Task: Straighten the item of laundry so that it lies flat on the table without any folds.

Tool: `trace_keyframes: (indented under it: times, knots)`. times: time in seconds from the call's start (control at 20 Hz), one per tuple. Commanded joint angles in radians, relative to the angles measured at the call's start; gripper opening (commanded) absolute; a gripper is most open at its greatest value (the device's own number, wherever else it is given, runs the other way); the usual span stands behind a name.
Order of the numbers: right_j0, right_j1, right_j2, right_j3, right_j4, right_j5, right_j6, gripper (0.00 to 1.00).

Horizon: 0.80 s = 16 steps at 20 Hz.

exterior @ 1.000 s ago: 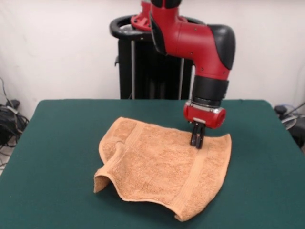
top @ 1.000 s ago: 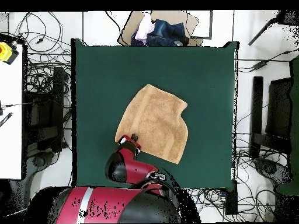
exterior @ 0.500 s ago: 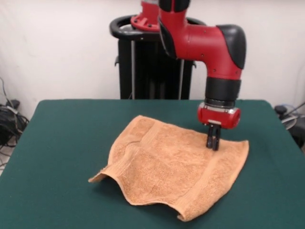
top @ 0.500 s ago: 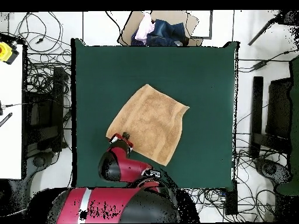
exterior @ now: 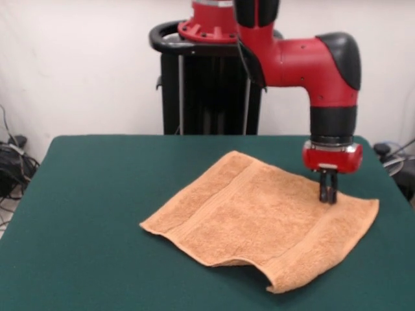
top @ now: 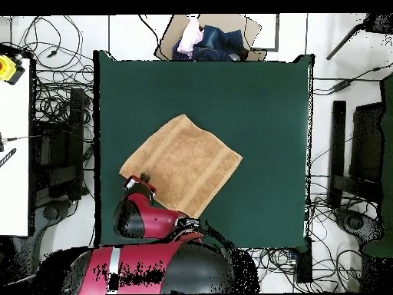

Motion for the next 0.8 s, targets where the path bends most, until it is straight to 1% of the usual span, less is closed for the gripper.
trace_keyframes:
  times: [0.05, 0.4, 0.6, 0.65, 0.75, 0.8]
  knots:
    - [-0.004, 0.037, 0.202, 0.073, 0.007, 0.108, 0.284, 0.00]
    - [0.005, 0.037, 0.213, 0.093, 0.026, 0.075, 0.284, 0.00]
    - [0.016, 0.026, 0.198, 0.093, 0.053, 0.075, 0.265, 0.00]
    - [0.024, 0.016, 0.183, 0.091, 0.067, 0.080, 0.256, 0.00]
    - [0.074, -0.034, 0.111, 0.095, 0.134, 0.102, 0.225, 0.00]
    - [0.082, -0.061, 0.077, 0.100, 0.155, 0.126, 0.205, 0.00]
